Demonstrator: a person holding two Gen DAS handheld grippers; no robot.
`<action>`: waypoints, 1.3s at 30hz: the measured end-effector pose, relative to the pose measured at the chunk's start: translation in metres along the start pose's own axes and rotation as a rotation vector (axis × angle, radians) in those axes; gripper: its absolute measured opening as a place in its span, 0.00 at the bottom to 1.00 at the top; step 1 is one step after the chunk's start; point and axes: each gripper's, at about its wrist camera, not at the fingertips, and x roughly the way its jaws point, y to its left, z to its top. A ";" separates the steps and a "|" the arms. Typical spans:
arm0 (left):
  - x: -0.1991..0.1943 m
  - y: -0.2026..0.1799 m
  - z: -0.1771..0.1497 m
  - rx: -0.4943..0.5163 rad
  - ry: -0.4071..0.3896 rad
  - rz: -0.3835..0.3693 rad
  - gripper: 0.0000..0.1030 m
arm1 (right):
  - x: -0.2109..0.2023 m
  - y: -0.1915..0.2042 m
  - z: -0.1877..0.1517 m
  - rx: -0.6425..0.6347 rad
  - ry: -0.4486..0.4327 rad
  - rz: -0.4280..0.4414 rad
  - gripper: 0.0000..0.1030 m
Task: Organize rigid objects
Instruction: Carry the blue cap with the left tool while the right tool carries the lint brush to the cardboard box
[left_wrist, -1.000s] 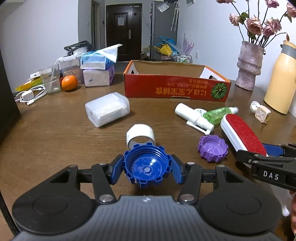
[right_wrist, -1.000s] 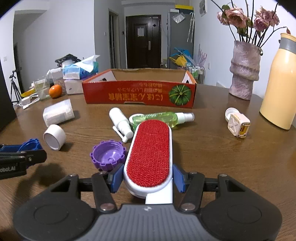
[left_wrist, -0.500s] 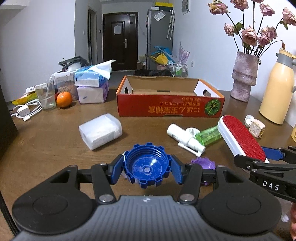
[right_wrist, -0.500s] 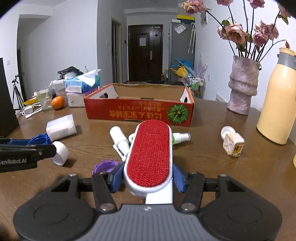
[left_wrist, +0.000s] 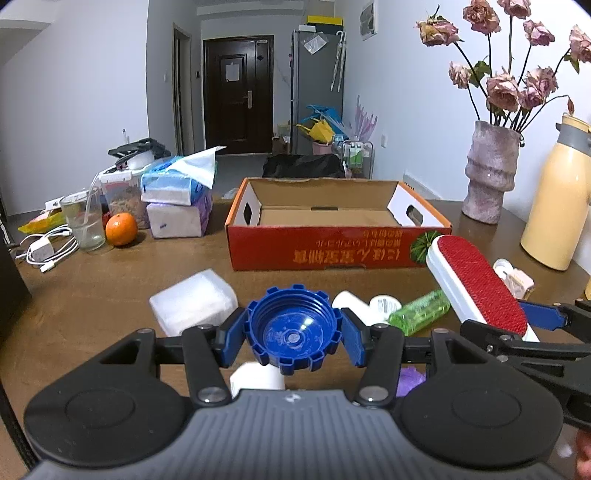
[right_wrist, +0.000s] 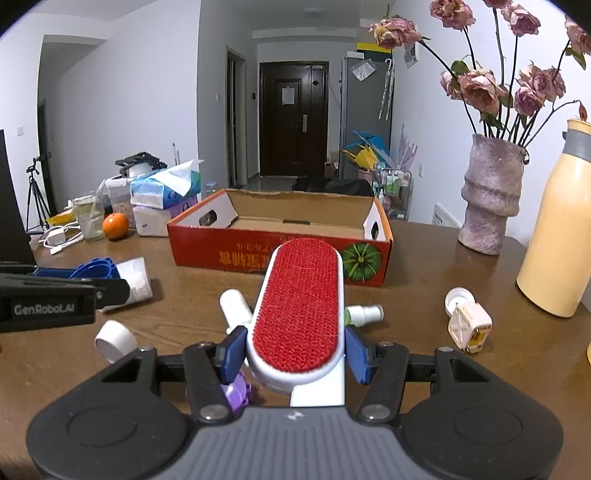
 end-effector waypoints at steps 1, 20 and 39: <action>0.001 -0.001 0.003 -0.001 -0.003 -0.002 0.53 | 0.002 0.000 0.002 -0.002 -0.004 0.001 0.54; 0.045 -0.007 0.040 -0.046 -0.022 -0.009 0.53 | 0.037 -0.006 0.040 0.004 -0.062 0.009 0.54; 0.085 -0.009 0.064 -0.059 -0.031 0.004 0.54 | 0.081 -0.012 0.059 0.011 -0.036 0.007 0.54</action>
